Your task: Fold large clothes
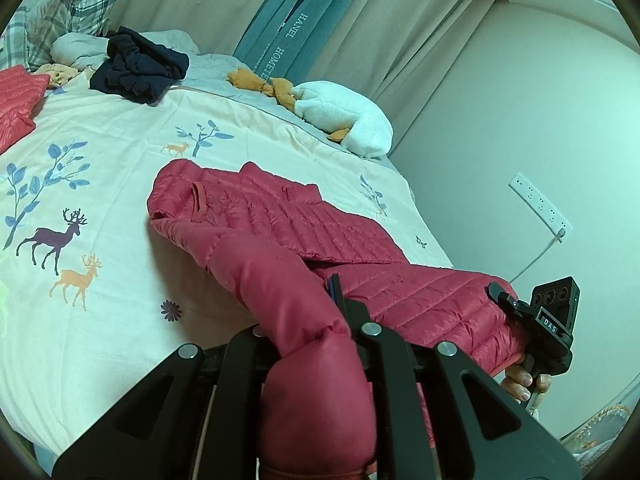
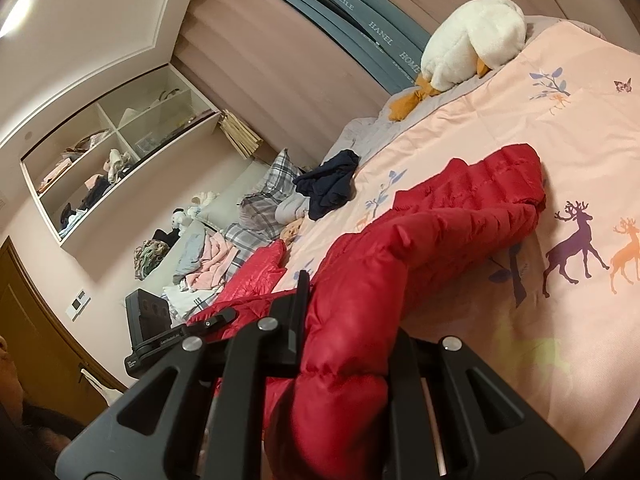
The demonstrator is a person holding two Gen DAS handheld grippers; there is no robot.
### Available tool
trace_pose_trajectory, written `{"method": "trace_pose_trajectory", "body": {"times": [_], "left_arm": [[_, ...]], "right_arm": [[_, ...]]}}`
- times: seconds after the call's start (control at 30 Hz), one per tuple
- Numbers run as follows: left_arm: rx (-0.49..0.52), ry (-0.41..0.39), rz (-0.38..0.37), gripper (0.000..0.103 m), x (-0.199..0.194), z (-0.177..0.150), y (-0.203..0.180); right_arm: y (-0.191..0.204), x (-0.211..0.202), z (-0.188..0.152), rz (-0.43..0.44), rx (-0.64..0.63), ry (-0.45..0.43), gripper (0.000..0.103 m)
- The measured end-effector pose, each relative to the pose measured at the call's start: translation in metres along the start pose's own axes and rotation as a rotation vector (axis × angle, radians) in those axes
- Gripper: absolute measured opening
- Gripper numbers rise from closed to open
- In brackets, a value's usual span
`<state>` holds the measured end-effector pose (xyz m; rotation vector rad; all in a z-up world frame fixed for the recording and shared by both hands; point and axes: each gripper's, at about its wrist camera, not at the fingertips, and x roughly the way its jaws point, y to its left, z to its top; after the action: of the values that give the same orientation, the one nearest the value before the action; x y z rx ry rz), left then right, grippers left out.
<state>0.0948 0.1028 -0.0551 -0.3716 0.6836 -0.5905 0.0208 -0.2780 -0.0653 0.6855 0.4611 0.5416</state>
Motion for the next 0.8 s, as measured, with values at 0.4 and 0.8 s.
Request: {"method": "trace_pose_trajectory", "body": {"times": [0.4, 0.8], "left_arm": [[0.024, -0.034, -0.015, 0.012, -0.022, -0.004, -0.009], [0.042, -0.052, -0.022, 0.012, -0.036, -0.005, -0.018]], "right_arm": [[0.016, -0.015, 0.001, 0.036, -0.029, -0.027, 0.012], [0.025, -0.024, 0.002, 0.057, -0.056, -0.04, 0.012]]}}
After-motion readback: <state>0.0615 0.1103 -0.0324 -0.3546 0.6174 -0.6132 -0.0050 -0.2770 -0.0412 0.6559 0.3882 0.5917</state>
